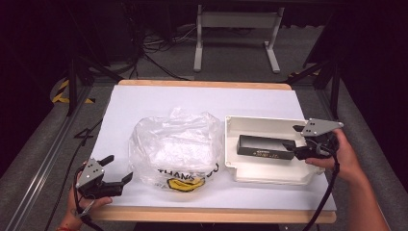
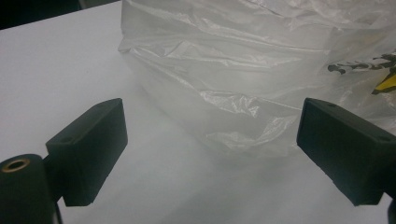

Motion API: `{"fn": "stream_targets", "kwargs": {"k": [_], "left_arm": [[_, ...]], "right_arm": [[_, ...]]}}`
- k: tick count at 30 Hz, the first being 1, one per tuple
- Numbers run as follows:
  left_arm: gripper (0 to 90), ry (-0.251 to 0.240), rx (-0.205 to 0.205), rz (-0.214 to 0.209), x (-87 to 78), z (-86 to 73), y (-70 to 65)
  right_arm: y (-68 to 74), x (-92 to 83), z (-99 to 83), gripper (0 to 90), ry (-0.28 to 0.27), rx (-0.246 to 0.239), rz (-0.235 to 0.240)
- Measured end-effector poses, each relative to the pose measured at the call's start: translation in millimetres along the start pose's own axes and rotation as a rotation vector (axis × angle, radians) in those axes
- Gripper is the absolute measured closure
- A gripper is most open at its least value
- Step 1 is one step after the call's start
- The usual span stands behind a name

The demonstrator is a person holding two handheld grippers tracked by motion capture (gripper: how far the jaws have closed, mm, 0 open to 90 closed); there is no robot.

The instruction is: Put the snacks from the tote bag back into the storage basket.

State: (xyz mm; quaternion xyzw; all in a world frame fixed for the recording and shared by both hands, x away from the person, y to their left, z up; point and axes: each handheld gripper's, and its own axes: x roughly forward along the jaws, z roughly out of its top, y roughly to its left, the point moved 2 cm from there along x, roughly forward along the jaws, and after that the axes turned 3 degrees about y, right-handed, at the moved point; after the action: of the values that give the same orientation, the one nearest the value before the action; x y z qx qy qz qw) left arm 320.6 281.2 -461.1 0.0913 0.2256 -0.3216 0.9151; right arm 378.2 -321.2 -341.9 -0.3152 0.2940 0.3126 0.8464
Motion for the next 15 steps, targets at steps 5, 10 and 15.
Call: {"fn": "stream_targets", "kwargs": {"k": [5, 10, 15], "left_arm": [[9.6, 0.0, -0.001, 0.0, -0.1, -0.1, 0.1], [9.6, 0.0, 0.001, -0.002, 0.0, 0.0, -0.1], [9.6, 0.0, -0.001, -0.003, 0.1, -0.1, -0.1]], "right_arm": [[4.1, -5.1, -2.3, 26.3, -0.013, 0.036, -0.02], [7.4, -7.9, -4.5, 22.3, -0.024, 0.053, -0.03], [11.1, -12.0, -8.0, 16.4, -0.031, 0.086, -0.068]]}}
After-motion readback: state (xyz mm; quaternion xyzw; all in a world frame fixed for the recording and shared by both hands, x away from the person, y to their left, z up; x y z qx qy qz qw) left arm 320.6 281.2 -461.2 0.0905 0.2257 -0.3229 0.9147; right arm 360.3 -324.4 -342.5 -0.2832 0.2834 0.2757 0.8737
